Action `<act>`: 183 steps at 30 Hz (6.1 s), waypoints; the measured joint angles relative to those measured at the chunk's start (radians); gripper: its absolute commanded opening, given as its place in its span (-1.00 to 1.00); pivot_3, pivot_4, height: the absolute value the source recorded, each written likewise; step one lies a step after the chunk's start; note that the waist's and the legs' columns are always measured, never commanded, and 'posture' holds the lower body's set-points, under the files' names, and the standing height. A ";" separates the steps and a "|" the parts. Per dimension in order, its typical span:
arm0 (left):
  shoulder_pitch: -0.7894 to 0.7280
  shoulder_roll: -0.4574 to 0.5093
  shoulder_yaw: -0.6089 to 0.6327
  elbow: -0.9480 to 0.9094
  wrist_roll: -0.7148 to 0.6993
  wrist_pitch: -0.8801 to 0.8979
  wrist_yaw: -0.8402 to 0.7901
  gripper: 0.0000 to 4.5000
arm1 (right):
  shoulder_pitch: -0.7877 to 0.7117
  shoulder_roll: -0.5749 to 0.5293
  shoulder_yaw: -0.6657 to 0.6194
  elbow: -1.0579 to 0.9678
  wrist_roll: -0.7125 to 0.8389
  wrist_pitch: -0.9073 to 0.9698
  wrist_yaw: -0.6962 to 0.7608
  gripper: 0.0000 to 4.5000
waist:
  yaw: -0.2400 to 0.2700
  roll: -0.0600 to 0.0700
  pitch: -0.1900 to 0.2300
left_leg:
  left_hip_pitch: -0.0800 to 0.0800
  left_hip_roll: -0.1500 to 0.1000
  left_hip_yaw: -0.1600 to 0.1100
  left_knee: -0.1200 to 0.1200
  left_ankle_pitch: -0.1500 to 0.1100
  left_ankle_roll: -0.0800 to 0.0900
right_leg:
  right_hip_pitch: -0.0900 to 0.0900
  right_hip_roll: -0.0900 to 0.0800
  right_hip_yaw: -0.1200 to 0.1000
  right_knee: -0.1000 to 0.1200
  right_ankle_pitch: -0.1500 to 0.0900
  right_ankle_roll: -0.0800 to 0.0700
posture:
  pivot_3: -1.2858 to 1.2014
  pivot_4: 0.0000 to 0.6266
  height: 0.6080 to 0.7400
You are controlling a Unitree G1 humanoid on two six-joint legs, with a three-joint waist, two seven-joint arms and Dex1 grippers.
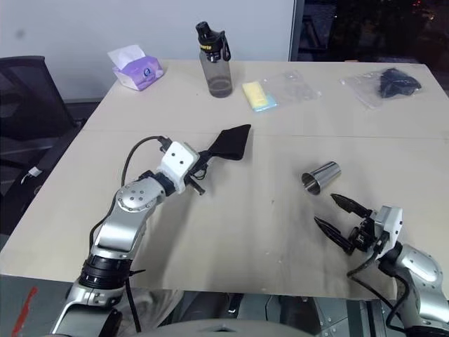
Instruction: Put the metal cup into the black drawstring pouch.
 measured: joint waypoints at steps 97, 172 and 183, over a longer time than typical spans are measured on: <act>-0.173 -0.239 0.313 -0.141 -0.890 0.794 0.195 -1.00 | -0.429 0.270 0.312 -0.460 -0.178 0.720 -0.827 -0.95 | -0.021 -0.005 0.002 | -0.014 0.000 0.002 0.005 0.003 -0.005 | -0.013 0.001 0.004 0.003 0.002 -0.002 | 0.03 -0.52 1.00; -0.259 -0.192 0.207 0.108 -0.746 0.468 0.200 0.71 | -0.774 -0.082 0.242 -0.226 -0.591 0.425 -0.691 -1.00 | -0.030 -0.009 0.002 | -0.013 0.007 0.015 0.007 0.003 -0.005 | -0.016 0.007 0.014 0.001 0.009 -0.001 | 0.03 -0.52 1.00; -0.437 -0.166 0.185 0.176 -0.633 0.101 -0.046 0.71 | -0.982 0.030 0.247 -0.238 -0.546 0.472 -0.708 -1.00 | -0.018 -0.012 0.004 | -0.017 0.006 0.015 0.007 0.003 -0.005 | -0.017 0.006 0.013 -0.002 0.009 -0.002 | 0.03 -0.52 1.00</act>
